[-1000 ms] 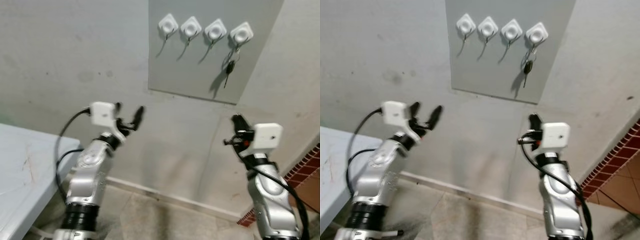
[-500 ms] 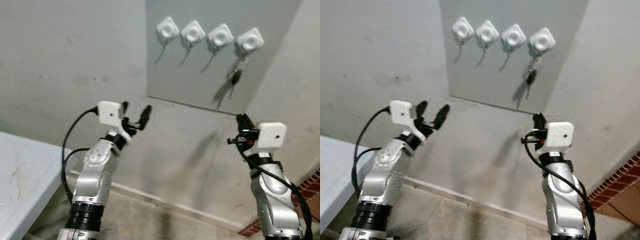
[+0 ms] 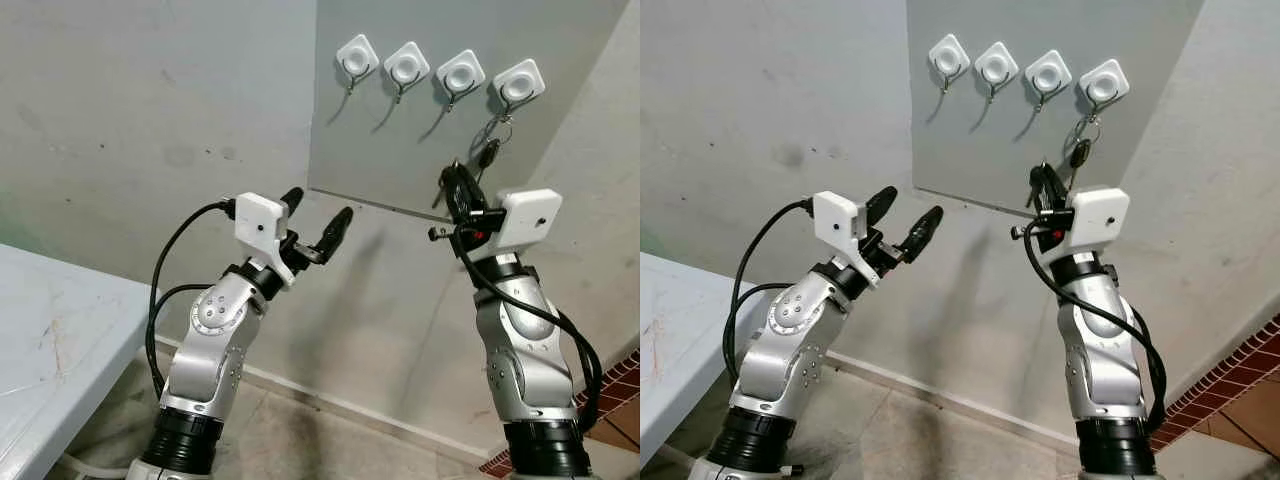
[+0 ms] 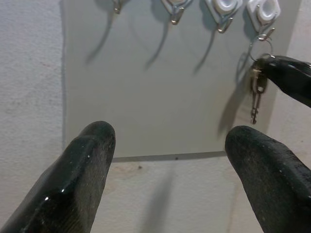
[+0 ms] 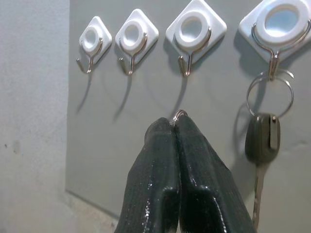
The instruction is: Hang keys on a hook
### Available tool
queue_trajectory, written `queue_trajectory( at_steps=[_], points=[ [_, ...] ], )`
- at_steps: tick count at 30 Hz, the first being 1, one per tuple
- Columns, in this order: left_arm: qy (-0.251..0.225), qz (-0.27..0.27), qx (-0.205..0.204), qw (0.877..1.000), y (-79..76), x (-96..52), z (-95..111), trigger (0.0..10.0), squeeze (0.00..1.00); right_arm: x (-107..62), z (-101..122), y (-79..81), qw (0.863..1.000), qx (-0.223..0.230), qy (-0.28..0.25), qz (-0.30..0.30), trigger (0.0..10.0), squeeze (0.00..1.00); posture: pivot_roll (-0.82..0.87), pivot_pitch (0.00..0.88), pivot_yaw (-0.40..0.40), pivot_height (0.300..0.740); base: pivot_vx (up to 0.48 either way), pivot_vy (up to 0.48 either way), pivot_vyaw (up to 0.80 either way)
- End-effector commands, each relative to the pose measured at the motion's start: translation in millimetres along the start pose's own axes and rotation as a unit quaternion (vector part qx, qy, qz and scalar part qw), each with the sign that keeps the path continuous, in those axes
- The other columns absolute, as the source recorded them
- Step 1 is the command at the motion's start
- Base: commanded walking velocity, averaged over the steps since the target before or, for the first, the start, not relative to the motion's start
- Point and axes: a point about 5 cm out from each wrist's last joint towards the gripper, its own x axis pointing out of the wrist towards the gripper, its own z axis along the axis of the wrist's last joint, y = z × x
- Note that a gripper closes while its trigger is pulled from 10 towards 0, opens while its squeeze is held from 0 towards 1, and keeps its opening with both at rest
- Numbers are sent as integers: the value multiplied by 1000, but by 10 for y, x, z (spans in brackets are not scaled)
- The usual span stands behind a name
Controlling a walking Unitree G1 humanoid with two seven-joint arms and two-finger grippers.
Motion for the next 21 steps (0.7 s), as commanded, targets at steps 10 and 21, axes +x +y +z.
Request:
queue_trajectory(
  at_steps=[10,21],
  points=[
    [-13,-30,17,999,-52,145,143,10000,0,229,90,-56,1000,1,-29,0,10000,0,-31,0,-11,740,0,0,0],
    [-18,-39,18,999,-58,211,201,10000,0,394,144,-96,999,-4,-47,-8,10000,0,-32,0,-6,740,0,0,0]
  ],
)
